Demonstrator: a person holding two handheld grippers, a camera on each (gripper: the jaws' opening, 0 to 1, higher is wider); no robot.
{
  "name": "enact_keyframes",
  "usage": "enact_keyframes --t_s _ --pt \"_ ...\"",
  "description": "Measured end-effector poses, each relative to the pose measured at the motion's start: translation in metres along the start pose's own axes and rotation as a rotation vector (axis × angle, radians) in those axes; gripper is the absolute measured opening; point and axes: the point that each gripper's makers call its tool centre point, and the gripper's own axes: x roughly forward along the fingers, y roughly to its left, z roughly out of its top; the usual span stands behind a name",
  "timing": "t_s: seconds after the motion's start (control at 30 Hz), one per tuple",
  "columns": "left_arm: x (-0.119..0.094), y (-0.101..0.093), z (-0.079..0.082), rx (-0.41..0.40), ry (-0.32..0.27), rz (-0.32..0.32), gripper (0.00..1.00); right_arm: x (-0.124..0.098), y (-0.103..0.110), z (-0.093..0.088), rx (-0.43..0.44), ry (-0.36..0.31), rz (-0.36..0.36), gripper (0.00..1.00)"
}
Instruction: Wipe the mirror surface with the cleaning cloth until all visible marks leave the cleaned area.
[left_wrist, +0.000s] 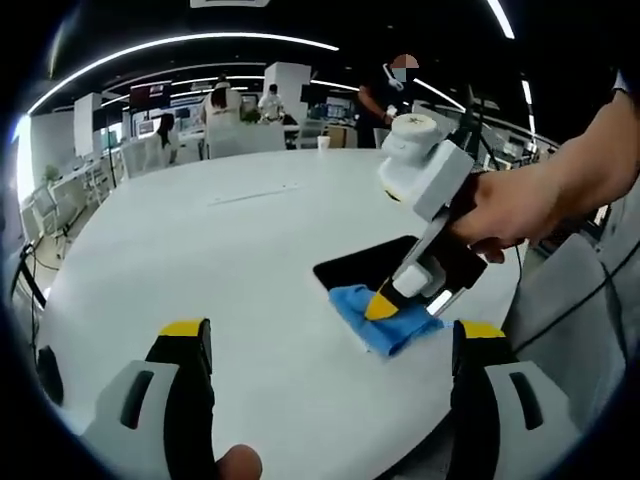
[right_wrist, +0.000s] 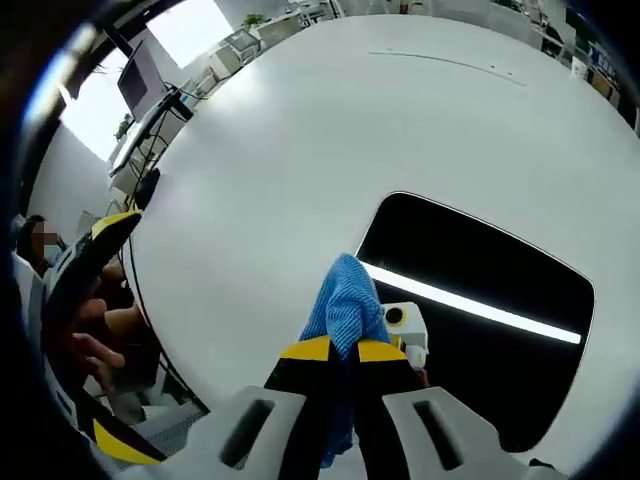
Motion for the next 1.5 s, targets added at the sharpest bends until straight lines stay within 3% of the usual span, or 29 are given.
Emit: enact_keyframes --t_s 0.53,0.97,1.5 --pt "-0.003 -0.001 0.012 -0.013 -0.004 0.015 0.99 0.005 -0.008 0.023 -0.023 -0.027 0.0 0.01" --pt "-0.002 -0.002 0.008 -0.023 0.023 0.013 0.99 0.012 -0.019 0.047 -0.057 -0.065 0.013 0.01" --pt "0.002 -0.005 0.006 -0.022 0.037 -0.003 0.99 0.022 -0.034 0.073 -0.036 -0.095 0.025 0.01"
